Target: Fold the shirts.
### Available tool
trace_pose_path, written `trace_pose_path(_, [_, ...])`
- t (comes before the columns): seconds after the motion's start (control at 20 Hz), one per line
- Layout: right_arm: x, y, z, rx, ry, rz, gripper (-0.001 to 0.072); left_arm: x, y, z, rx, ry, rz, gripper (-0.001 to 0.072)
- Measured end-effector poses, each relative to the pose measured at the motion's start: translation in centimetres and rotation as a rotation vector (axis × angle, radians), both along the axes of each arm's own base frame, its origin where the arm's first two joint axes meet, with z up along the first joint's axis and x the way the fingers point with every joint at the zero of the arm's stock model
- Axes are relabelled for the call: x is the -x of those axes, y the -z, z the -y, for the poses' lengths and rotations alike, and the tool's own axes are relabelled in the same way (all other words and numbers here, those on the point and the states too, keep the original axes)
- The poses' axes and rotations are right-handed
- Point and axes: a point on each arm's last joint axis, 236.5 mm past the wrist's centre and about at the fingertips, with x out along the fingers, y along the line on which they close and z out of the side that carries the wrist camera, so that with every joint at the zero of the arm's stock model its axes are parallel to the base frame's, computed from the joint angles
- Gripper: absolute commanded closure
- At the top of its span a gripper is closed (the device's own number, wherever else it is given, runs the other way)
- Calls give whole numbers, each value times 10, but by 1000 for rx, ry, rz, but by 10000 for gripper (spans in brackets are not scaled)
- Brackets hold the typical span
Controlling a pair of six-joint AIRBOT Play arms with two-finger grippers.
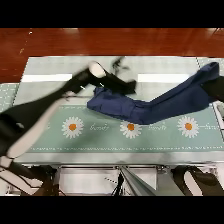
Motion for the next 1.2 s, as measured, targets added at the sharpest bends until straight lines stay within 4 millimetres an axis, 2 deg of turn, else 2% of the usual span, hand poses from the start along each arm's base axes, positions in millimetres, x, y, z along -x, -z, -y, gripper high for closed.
trace_pose_path(0.1, [-21, 6, -19, -33, -48, 3, 693, -34, -45, -60, -7, -99, 93, 678])
trace_pose_path(0.2, [-45, 20, -48, -58, -112, -4, 693, -56, -91, -122, -10, -202, 182, 679])
trace_pose_path(0.35, [-79, 54, -105, -89, -203, -31, 693, -58, -149, -200, -25, -317, 283, 678])
trace_pose_path(0.45, [-97, 84, -146, -105, -247, -48, 692, -48, -176, -237, -47, -361, 332, 678])
trace_pose_path(0.55, [-112, 118, -190, -127, -275, -60, 690, -32, -196, -254, -57, -369, 360, 678])
trace_pose_path(0.6, [-116, 134, -211, -146, -283, -70, 661, -24, -202, -259, -65, -366, 369, 678])
trace_pose_path(0.7, [-120, 165, -253, -207, -273, -90, 342, -10, -211, -259, -73, -349, 383, 678])
trace_pose_path(0.75, [-120, 178, -271, -242, -258, -97, 265, -4, -214, -257, -75, -334, 386, 678])
trace_pose_path(0.8, [-119, 188, -285, -265, -247, -107, 224, -1, -216, -254, -74, -325, 391, 678])
trace_pose_path(0.85, [-117, 196, -295, -280, -241, -115, 226, 2, -215, -250, -77, -311, 387, 678])
trace_pose_path(0.95, [-115, 200, -298, -266, -259, -111, 226, 5, -210, -247, -93, -293, 380, 678])
trace_pose_path(1.05, [-111, 197, -281, -190, -325, -115, 227, 3, -200, -249, -127, -290, 371, 678])
trace_pose_path(1.15, [-106, 194, -237, -48, -393, -143, 228, 0, -191, -255, -167, -292, 366, 677])
trace_pose_path(1.2, [-103, 194, -206, 40, -412, -166, 228, -1, -187, -257, -183, -293, 363, 677])
